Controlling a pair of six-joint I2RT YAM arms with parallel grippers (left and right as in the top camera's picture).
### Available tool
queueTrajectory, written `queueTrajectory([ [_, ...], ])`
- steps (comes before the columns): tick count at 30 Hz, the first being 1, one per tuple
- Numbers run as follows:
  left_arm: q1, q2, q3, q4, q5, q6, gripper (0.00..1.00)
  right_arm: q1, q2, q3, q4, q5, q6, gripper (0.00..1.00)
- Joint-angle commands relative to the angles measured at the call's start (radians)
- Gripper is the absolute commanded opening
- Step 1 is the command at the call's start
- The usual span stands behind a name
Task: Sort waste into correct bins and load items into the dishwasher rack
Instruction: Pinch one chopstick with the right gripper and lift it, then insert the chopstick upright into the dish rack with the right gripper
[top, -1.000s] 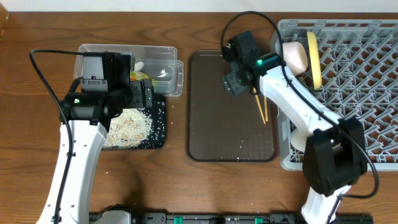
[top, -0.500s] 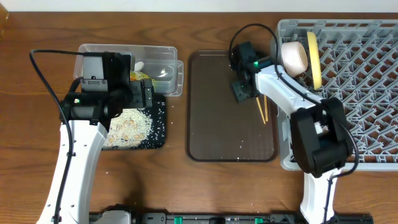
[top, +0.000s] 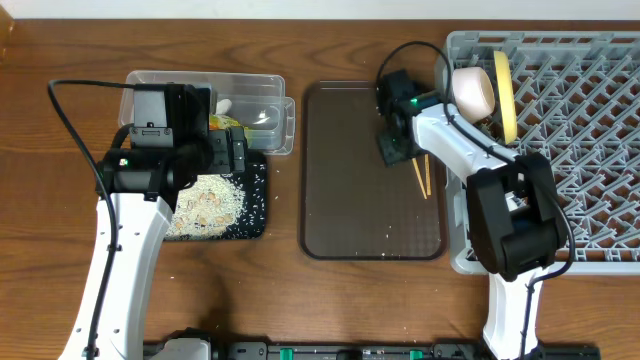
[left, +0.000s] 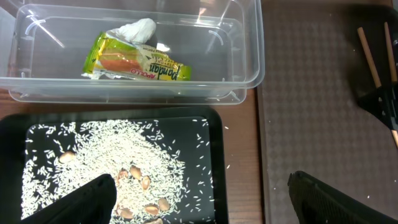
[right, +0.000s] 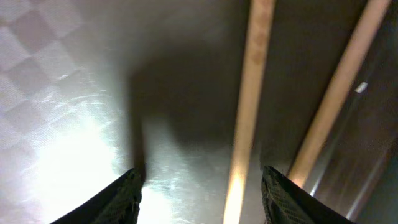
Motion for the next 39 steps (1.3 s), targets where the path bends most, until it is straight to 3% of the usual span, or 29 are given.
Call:
queueTrajectory([
  [1, 0.004, 0.002, 0.022, -0.003, -0.006, 0.005, 0.91, -0.009, 0.016, -0.011, -0.008, 0.000, 0.016, 0.64],
  [6, 0.004, 0.002, 0.022, -0.003, -0.006, 0.005, 0.91, -0.021, 0.016, -0.011, -0.016, -0.106, 0.015, 0.69],
  [11, 0.004, 0.002, 0.022, -0.003, -0.006, 0.005, 0.91, -0.032, 0.016, -0.011, -0.049, -0.267, 0.015, 0.58],
  [15, 0.004, 0.002, 0.022, -0.003, -0.006, 0.005, 0.91, -0.029, 0.016, -0.011, -0.085, -0.306, 0.016, 0.54],
  [18, 0.004, 0.002, 0.022, -0.003, -0.006, 0.005, 0.91, -0.027, 0.016, -0.011, -0.094, -0.307, 0.016, 0.41],
  [21, 0.004, 0.002, 0.022, -0.003, -0.006, 0.005, 0.91, -0.027, 0.016, -0.011, -0.093, -0.306, 0.029, 0.12],
  [23, 0.004, 0.002, 0.022, -0.003, -0.006, 0.005, 0.91, -0.027, 0.016, -0.011, -0.088, -0.302, 0.031, 0.02],
  [31, 0.004, 0.002, 0.022, -0.003, -0.006, 0.005, 0.91, -0.027, -0.002, 0.011, -0.103, -0.282, 0.030, 0.01],
  [39, 0.004, 0.002, 0.022, -0.003, -0.006, 0.005, 0.91, -0.041, -0.164, 0.185, -0.241, -0.271, 0.003, 0.01],
])
